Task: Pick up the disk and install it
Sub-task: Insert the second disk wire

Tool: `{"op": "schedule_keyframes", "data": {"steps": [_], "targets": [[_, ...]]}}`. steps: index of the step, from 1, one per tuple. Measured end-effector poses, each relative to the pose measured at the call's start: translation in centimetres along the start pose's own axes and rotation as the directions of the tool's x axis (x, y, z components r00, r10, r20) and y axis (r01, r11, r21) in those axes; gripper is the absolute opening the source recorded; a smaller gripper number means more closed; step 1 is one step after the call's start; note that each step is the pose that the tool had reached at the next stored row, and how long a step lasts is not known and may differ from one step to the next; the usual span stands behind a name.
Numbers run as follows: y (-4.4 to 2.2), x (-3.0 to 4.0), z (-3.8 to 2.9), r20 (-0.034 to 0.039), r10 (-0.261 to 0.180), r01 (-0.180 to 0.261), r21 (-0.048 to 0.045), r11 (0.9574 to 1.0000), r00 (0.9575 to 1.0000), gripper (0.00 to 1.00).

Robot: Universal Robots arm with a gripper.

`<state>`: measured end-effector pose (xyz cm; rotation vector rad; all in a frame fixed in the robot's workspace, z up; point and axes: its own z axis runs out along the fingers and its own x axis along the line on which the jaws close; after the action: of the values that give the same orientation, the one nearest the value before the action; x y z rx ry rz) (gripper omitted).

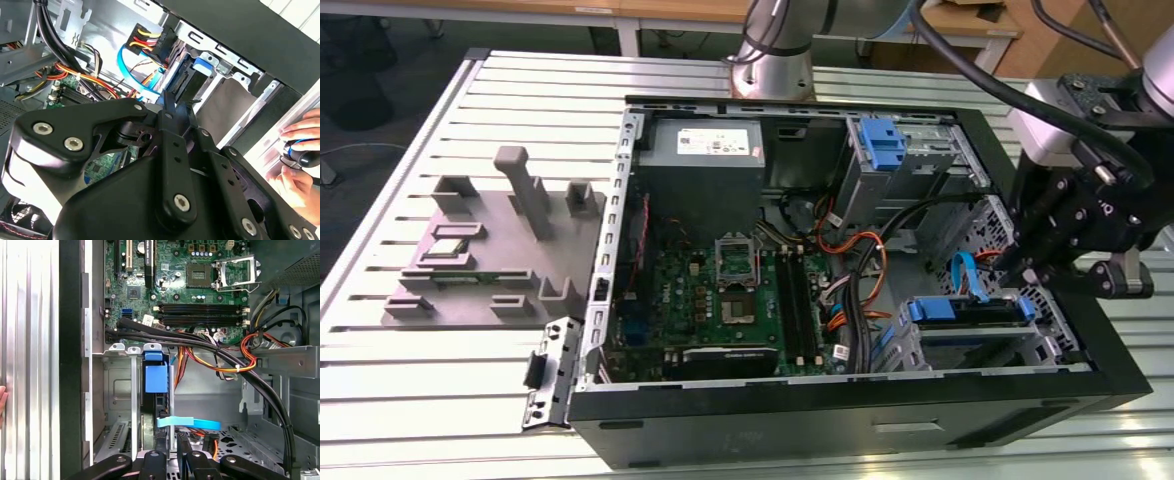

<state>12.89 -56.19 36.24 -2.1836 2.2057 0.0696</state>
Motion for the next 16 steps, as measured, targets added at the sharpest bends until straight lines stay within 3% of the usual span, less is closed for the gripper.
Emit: {"op": "schedule_keyframes", "data": {"steps": [11,16], "targets": [[0.00,-0.82,0.06,0.0001,0.000,0.000,0.0000,1.0000,1.0000,0.24],[0.00,-0.88,0.07,0.0001,0.000,0.000,0.0000,1.0000,1.0000,0.24]]}}
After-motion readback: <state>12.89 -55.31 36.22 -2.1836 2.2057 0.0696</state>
